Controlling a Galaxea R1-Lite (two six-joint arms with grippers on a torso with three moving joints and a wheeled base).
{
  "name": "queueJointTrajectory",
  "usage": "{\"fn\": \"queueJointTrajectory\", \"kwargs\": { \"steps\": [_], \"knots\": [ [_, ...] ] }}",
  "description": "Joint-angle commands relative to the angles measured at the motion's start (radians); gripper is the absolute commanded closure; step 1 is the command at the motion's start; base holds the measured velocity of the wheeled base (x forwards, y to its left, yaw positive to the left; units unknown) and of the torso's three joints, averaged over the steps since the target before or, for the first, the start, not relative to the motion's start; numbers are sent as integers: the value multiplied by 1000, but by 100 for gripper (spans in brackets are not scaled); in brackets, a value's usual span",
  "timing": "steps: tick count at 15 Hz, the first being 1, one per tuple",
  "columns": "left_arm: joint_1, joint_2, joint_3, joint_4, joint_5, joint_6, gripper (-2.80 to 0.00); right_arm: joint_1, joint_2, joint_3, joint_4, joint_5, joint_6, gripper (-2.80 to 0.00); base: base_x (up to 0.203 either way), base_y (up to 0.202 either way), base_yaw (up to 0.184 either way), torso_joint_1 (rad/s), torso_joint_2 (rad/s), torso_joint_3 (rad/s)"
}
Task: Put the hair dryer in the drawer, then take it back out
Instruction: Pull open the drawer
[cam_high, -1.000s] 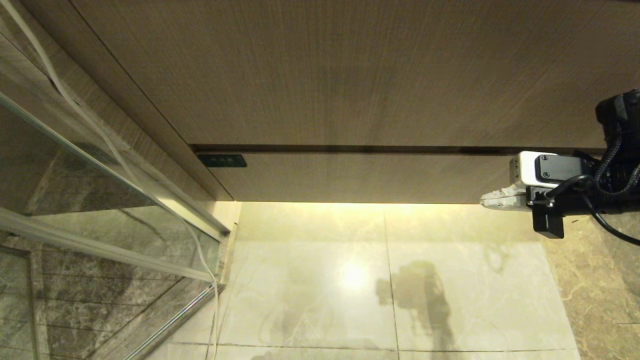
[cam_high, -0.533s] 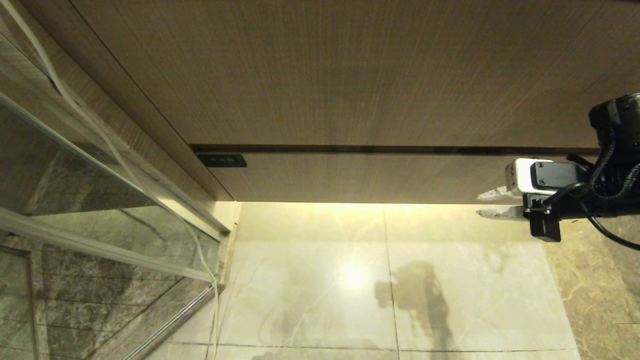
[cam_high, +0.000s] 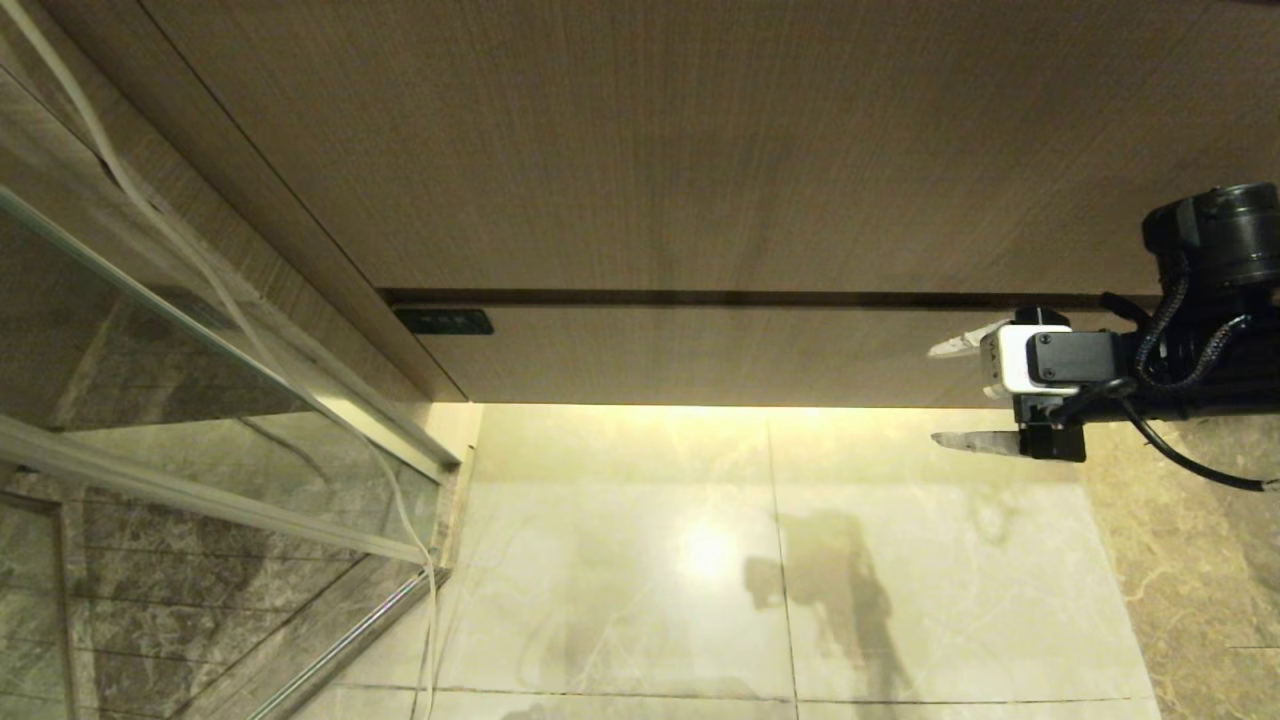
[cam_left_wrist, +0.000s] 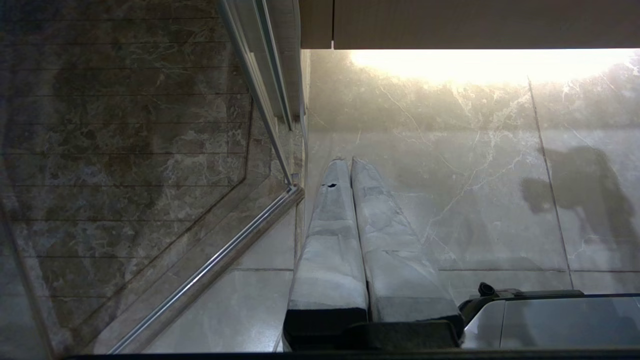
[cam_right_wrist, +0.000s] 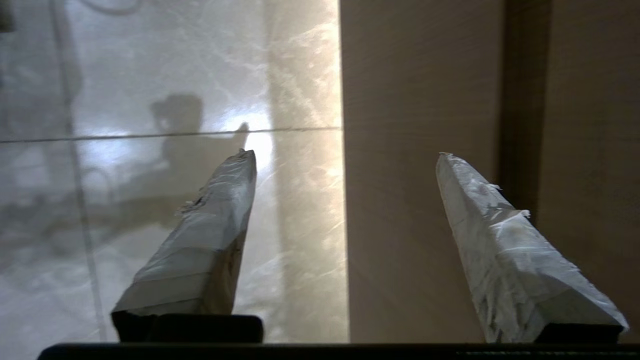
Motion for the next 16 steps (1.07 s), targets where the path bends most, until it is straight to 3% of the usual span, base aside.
{"fn": "queueJointTrajectory", "kwargs": {
  "steps": [1,8,11,13,15,16],
  "knots": [
    [0,0,0,-1,0,0,0,15,39,-3,-43,2,-12,-280,0,0,0,0,0,0],
    [0,0,0,0,0,0,0,28,85,-24,-64,0,-11,-280,0,0,0,0,0,0],
    [0,0,0,1,0,0,0,32,229,-147,-110,-7,-17,-280,0,0,0,0,0,0],
    [0,0,0,1,0,0,0,33,266,-192,-139,-32,-19,-280,0,0,0,0,0,0],
    [0,0,0,1,0,0,0,33,302,-217,-201,-132,-17,-280,0,0,0,0,0,0],
    [0,0,0,1,0,0,0,33,305,-221,-208,-140,-16,-280,0,0,0,0,0,0]
  ]
}}
